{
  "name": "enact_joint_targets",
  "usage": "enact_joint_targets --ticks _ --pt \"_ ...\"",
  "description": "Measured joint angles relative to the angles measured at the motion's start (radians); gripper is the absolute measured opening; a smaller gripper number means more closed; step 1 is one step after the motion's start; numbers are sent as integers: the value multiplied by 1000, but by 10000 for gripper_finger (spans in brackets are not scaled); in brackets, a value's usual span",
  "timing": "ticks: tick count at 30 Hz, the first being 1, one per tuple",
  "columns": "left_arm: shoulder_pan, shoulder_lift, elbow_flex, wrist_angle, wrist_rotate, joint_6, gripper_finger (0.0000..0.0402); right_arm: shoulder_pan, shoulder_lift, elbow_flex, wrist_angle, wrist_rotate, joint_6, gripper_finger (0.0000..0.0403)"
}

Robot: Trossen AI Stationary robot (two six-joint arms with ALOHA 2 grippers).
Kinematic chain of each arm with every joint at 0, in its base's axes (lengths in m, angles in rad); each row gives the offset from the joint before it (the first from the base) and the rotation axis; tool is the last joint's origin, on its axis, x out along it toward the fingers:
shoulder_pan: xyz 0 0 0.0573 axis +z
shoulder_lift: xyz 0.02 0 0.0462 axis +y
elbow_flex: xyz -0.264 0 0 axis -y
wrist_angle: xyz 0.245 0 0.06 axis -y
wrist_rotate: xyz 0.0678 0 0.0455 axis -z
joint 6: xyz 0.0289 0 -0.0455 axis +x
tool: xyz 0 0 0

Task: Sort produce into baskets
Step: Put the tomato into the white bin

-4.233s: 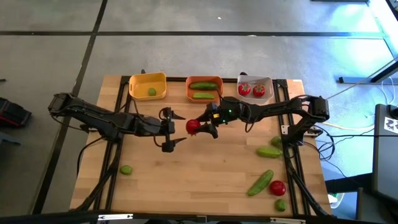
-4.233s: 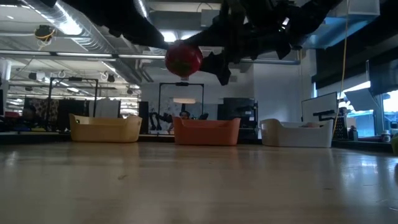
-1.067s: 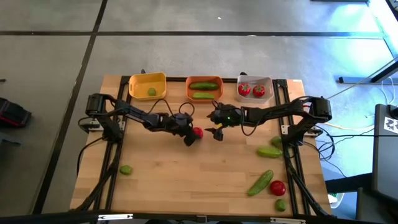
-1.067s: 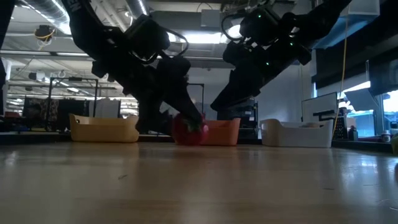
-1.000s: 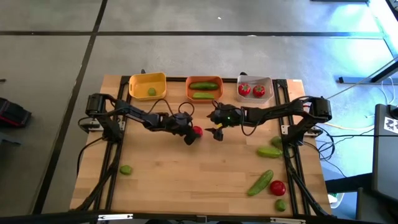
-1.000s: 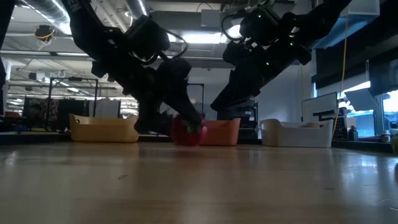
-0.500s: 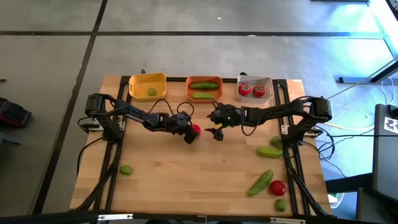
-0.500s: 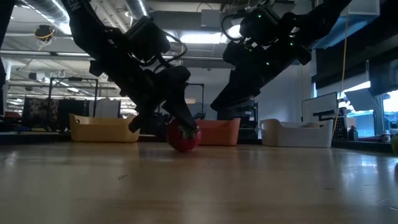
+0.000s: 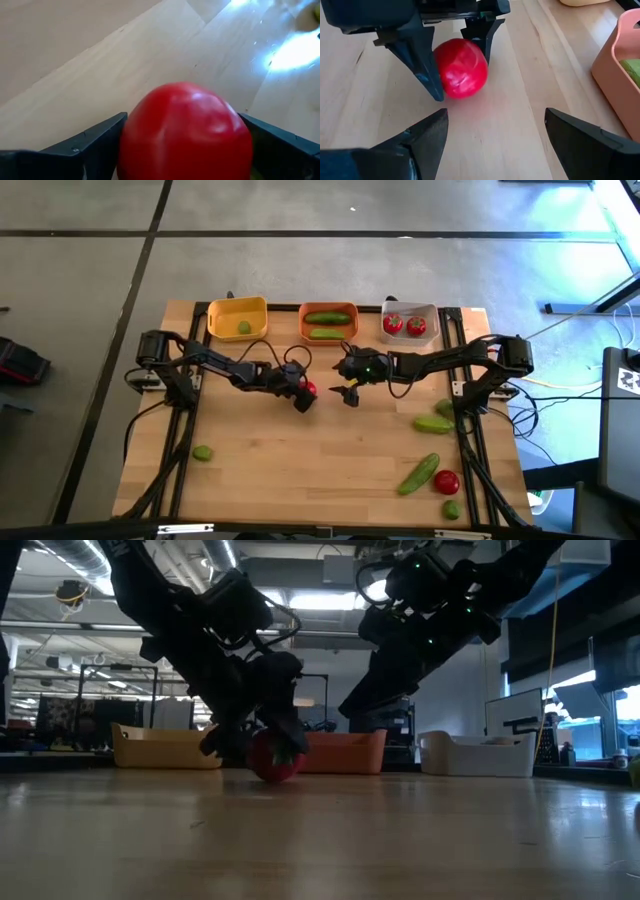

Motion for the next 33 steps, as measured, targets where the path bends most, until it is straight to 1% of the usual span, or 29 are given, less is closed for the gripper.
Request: enact_joint_targets --ticks 4,7,14,19,28,33 --pt "9 -19 0 -4 1 6 361 0 0 0 1 23 1 319" --pt "15 -57 0 -22 1 32 361 0 1 0 10 24 4 319" --pt "43 -145 0 -123 -9 100 361 1 60 0 119 5 1 319" --pt "67 -160 1 -227 -33 106 361 1 108 1 190 -9 1 319" --pt "78 -182 1 -233 -15 129 361 1 128 1 202 -11 19 319" --pt "80 -252 1 -244 -7 156 361 1 128 1 244 -36 19 319"
